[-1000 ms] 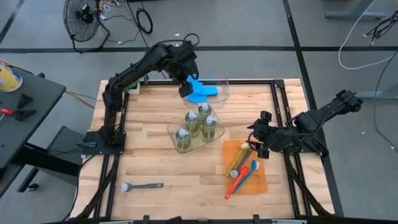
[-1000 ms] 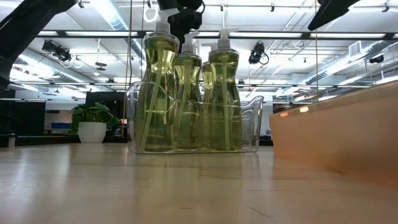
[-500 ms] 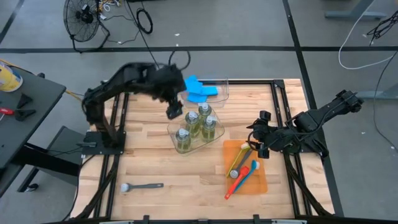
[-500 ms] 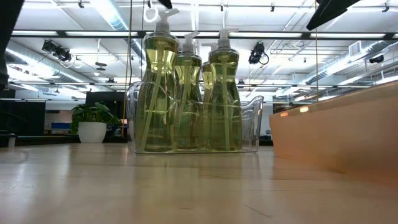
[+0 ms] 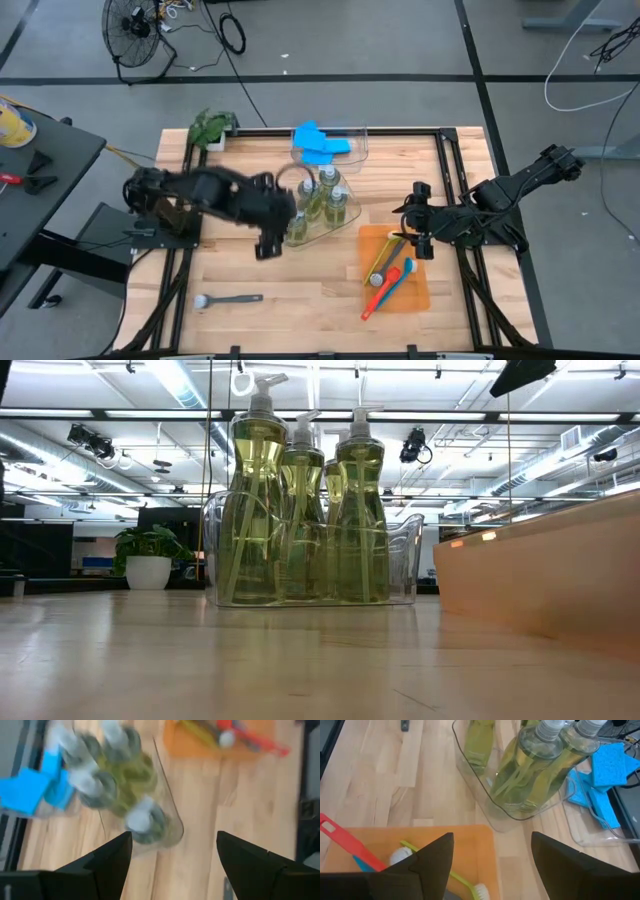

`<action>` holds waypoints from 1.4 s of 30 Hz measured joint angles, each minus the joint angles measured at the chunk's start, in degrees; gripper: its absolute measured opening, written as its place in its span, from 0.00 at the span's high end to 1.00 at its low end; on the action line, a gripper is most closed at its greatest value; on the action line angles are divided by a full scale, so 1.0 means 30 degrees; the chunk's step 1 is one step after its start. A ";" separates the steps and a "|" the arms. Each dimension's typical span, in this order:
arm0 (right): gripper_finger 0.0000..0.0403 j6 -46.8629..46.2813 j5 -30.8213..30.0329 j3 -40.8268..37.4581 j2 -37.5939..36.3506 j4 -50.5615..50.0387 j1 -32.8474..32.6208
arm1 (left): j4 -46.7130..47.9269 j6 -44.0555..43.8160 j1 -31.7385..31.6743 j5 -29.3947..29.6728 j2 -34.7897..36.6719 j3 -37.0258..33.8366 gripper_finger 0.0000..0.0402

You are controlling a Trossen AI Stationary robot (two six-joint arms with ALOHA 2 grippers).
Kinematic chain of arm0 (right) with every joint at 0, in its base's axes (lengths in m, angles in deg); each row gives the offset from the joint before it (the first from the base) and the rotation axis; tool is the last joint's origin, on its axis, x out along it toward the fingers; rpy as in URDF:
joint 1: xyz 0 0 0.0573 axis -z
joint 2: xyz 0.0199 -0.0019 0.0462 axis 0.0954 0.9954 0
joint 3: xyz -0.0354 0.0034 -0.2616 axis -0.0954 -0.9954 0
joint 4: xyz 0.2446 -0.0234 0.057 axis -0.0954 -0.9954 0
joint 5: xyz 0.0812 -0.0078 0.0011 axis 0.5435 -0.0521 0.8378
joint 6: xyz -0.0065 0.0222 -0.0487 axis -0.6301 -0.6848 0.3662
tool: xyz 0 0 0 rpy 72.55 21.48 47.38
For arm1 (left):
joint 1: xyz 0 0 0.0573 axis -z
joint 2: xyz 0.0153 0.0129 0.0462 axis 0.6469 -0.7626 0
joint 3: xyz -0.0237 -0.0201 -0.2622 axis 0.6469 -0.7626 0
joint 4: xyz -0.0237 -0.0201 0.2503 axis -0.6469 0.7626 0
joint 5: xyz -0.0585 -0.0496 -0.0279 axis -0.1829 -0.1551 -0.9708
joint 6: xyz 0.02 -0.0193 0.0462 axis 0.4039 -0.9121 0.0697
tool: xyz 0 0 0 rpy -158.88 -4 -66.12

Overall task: Pick & Place Kitchen Sink Supplies
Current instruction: Put the gray dish brush into the orange bin

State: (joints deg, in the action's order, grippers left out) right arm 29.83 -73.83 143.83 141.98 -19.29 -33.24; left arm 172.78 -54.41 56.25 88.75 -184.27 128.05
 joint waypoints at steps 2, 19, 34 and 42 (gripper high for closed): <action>0.34 -0.0006 -0.0009 0.0000 -0.0007 -0.0006 0.0000 | 0.0041 -0.0393 0.0787 0.0263 0.0240 -0.1460 0.26; 0.34 -0.0038 -0.0043 0.0000 -0.0003 0.0603 0.0000 | -0.5417 -0.5353 0.6082 -0.1313 0.5307 -1.5869 0.26; 0.34 -0.0045 -0.0052 0.0000 -0.0002 0.0599 0.0000 | -1.1144 -1.0779 1.0819 -0.4270 0.5339 -2.2285 0.27; 0.34 -0.0045 -0.0205 0.0000 0.0000 0.0580 0.0000 | -1.3919 -1.3127 1.1613 -0.6641 0.5324 -2.5317 0.27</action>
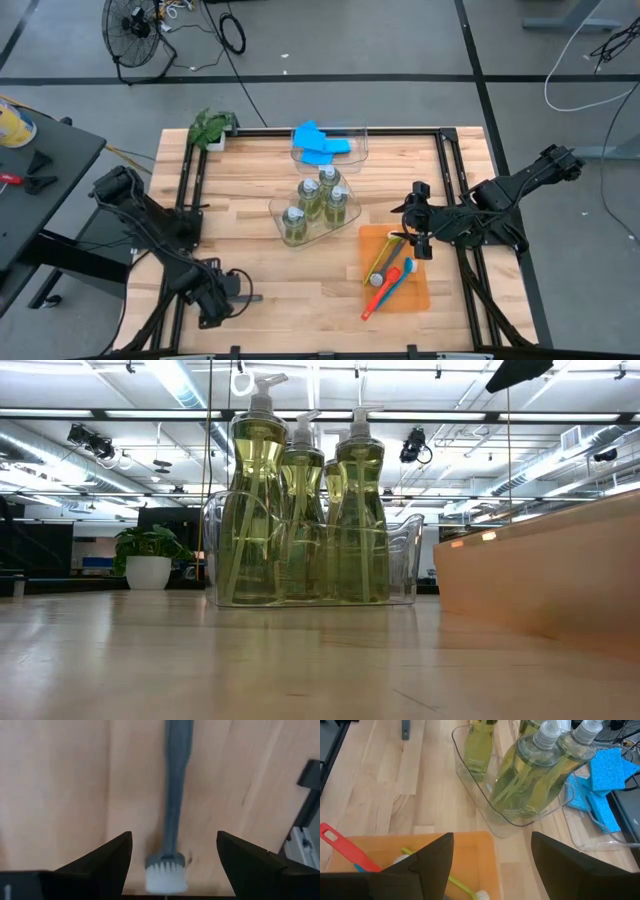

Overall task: Pick & Place Kitchen Sink Supplies
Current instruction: Put the gray dish brush into the orange bin

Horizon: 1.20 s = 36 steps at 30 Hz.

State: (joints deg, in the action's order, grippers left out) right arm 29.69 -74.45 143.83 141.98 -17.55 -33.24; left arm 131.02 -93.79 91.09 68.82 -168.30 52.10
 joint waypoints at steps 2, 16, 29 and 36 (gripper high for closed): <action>0.34 0.0006 0.0000 0.0000 0.0000 -0.0047 0.0000 | -0.0850 -0.0025 0.0008 -0.0532 0.0000 -0.0438 0.27; 0.34 0.0003 0.0000 0.0000 0.0000 -0.0385 0.0000 | -0.2665 -0.0512 0.0423 -0.1068 -0.0107 -0.1924 0.27; 0.34 0.0000 0.0007 0.0000 0.0000 -0.0550 0.0000 | -0.2775 0.0000 0.0387 -0.2670 -0.1690 -0.1924 0.32; 0.34 0.0007 0.0006 0.0000 0.0000 -0.0542 0.0000 | -0.2746 0.0000 0.0386 -0.3034 -0.1690 -0.1924 0.55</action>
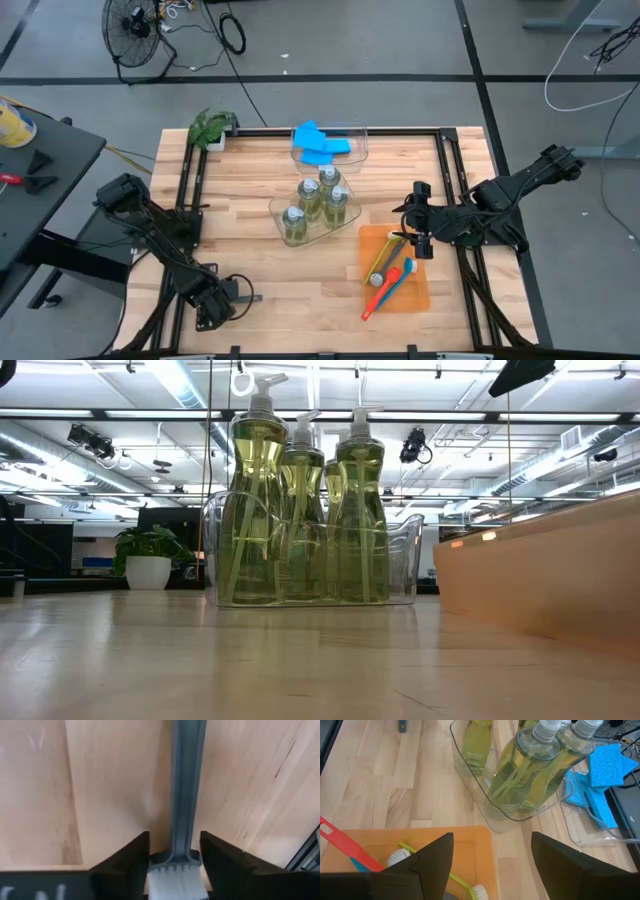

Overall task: Pick & Place Kitchen Sink Supplies
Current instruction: Put the gray dish brush into the orange bin

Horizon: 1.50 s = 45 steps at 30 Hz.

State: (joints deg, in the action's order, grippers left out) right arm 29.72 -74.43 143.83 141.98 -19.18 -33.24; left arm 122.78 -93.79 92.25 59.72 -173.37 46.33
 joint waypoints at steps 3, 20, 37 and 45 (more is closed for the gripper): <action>0.34 0.0000 0.0002 0.0000 0.0000 0.0000 0.0000 | -0.0015 0.0000 0.0000 -0.0136 0.0000 0.0000 0.64; 0.34 0.0425 -0.0004 0.0000 0.0000 0.0015 0.0000 | -0.0143 0.0015 -0.0003 -0.1566 0.0007 0.0478 0.87; 0.34 0.0350 0.0002 0.0000 0.0000 0.0051 0.0000 | 0.3686 0.3330 -0.2176 0.1672 0.0023 0.6089 0.85; 0.34 0.0350 0.0271 0.0000 0.0000 0.0058 -0.0006 | 0.4636 0.7239 -0.4859 0.3400 0.0036 0.9743 0.86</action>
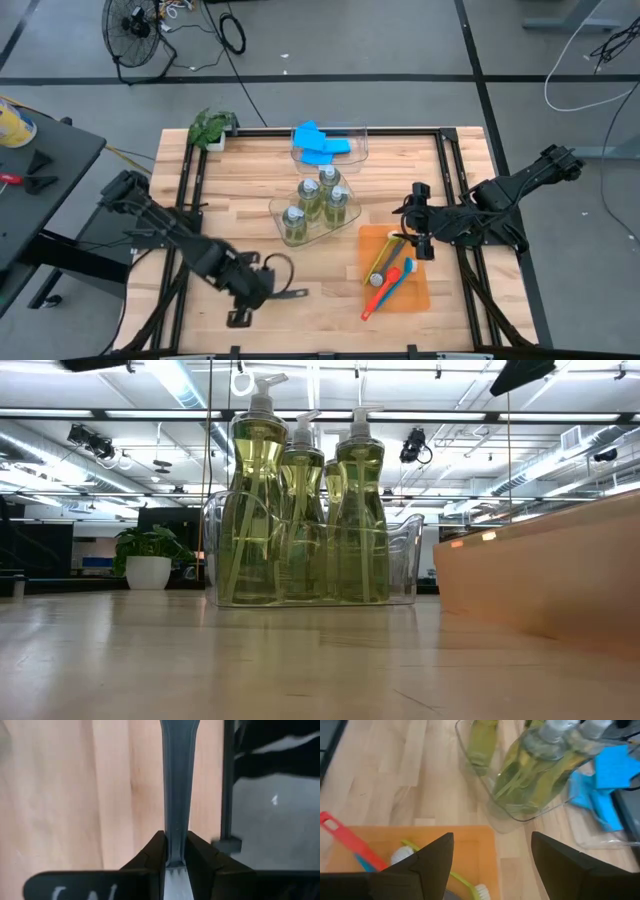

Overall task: Pick & Place Kitchen Sink Supplies
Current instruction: Put the gray dish brush into the orange bin

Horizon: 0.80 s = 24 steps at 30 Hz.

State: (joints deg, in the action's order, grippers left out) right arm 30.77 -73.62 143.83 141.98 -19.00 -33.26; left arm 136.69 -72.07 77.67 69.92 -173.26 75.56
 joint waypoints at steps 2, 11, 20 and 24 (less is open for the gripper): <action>0.34 0.0007 0.0482 0.0000 0.0000 -0.0007 0.0006 | -0.0011 0.0878 -0.0820 0.0087 0.0000 0.0742 0.86; 0.34 0.0040 0.2197 0.0005 -0.0337 -0.0316 -0.0023 | -0.0397 0.4240 -0.3932 0.0203 0.0007 0.2336 0.86; 0.39 -0.0511 0.3308 0.0810 -0.1388 -0.0939 -0.0023 | -0.2771 0.5966 -0.6188 -0.0182 0.0005 0.2358 0.86; 0.50 -0.0510 0.3951 0.1100 -0.2146 -0.1386 -0.0023 | -0.4138 0.6267 -0.7106 -0.0180 0.0000 0.2358 0.86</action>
State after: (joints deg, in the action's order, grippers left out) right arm 29.24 -61.76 147.14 135.54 -23.16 -33.33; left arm 124.28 -53.27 56.35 69.38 -173.26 82.63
